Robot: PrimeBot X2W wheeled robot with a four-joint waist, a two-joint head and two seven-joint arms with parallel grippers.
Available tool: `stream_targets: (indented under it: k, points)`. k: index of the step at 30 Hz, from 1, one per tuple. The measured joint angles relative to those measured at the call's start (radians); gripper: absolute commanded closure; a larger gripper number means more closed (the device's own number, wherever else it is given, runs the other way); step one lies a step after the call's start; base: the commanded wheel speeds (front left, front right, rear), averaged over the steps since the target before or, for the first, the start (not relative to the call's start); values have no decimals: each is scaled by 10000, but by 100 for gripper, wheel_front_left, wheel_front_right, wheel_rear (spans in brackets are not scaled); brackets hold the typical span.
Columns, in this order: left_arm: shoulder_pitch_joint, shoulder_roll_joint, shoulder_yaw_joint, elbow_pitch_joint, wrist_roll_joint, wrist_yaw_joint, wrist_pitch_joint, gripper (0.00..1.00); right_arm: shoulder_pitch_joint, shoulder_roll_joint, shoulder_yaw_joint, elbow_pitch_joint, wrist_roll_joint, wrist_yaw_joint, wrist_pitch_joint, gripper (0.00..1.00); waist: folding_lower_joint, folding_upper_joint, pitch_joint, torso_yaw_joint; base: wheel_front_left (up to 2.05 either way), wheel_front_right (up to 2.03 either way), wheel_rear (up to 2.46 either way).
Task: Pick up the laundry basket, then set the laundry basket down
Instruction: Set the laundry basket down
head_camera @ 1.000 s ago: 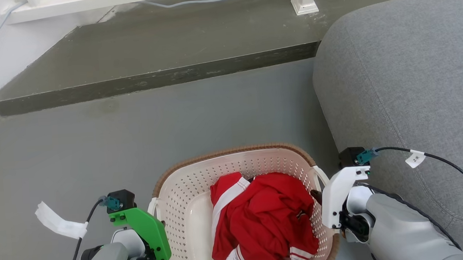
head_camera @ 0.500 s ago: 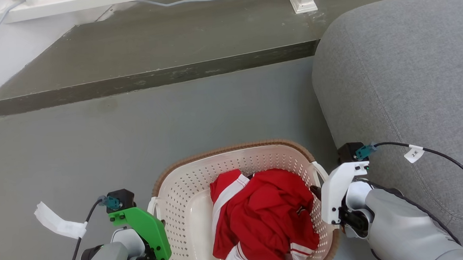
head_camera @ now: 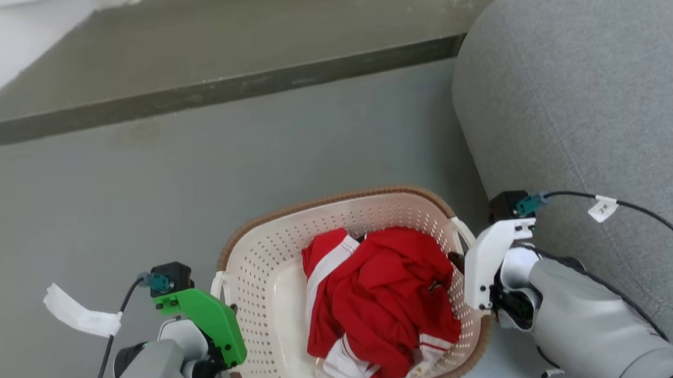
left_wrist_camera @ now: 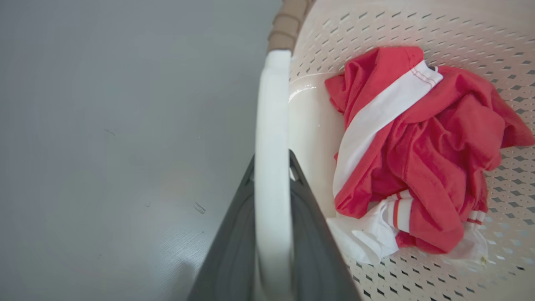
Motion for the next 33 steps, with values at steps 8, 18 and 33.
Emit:
stream_targets:
  k: [8, 18, 33]
  points:
    - [-425, 33, -4, -2, 6, 0, -224, 100, -361, 0, 27, 44, 65, 0, -182, 100, 0, 0, 632, -21, 0, 0, 0]
    - [-1082, 115, 10, -29, 38, 0, -667, 100, -1012, 2, 42, 46, 65, 0, -541, 100, 0, 0, 1576, -46, 0, 0, 0]
    - [-2192, 316, 132, -316, 192, -2, -1371, 100, -2232, 2, -13, 128, 54, 2, -1141, 100, 0, 0, 3363, 52, 0, 0, 0]
